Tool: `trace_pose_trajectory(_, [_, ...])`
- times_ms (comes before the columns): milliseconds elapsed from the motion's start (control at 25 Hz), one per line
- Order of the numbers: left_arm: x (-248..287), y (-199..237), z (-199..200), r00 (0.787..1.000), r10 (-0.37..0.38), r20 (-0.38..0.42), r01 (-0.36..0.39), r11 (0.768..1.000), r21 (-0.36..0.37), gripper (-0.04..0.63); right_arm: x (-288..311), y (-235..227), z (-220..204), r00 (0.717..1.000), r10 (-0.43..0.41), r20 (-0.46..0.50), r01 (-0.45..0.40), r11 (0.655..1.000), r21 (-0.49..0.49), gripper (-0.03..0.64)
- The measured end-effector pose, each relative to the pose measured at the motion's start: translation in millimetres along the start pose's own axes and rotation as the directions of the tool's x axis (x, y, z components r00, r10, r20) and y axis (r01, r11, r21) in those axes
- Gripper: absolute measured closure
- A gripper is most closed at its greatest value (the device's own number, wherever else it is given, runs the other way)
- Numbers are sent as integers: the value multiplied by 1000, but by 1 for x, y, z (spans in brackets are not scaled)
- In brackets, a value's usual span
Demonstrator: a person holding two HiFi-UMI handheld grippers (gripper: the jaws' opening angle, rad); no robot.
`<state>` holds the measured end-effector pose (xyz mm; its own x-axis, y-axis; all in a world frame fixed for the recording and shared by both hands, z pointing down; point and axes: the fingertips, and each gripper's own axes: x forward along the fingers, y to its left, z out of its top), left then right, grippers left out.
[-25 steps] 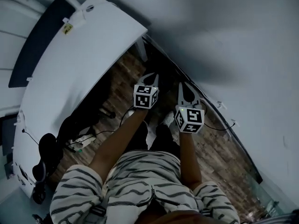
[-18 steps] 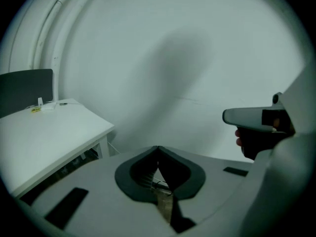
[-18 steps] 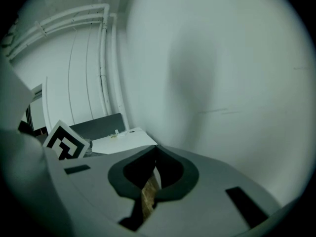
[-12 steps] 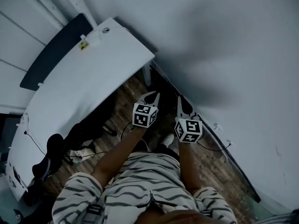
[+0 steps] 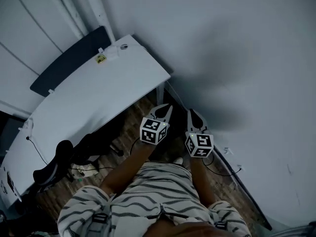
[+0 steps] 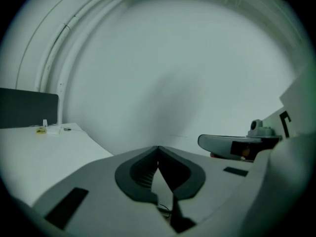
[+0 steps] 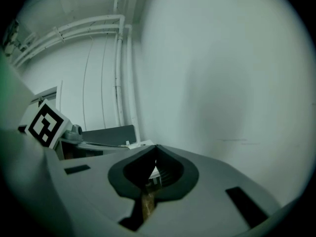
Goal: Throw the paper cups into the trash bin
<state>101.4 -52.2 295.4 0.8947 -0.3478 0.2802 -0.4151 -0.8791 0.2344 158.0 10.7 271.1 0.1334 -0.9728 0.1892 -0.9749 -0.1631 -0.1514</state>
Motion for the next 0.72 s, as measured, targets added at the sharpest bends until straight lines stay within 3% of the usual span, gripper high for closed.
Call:
trace_pose_trajectory(160, [-18, -1, 21, 998, 20, 55, -21, 1000, 7, 572, -4, 11, 12, 1000, 20, 18, -19, 1000, -16, 607])
trace_pose_trajectory(320, [-36, -1, 42, 990, 48, 132, -57, 996, 67, 572, -3, 26, 28, 998, 56, 41, -54, 998, -39, 607])
trace_pose_trajectory(720, [-56, -11, 59, 978, 73, 197, -94, 991, 96, 572, -13, 42, 44, 991, 103, 88, -97, 993, -68, 607])
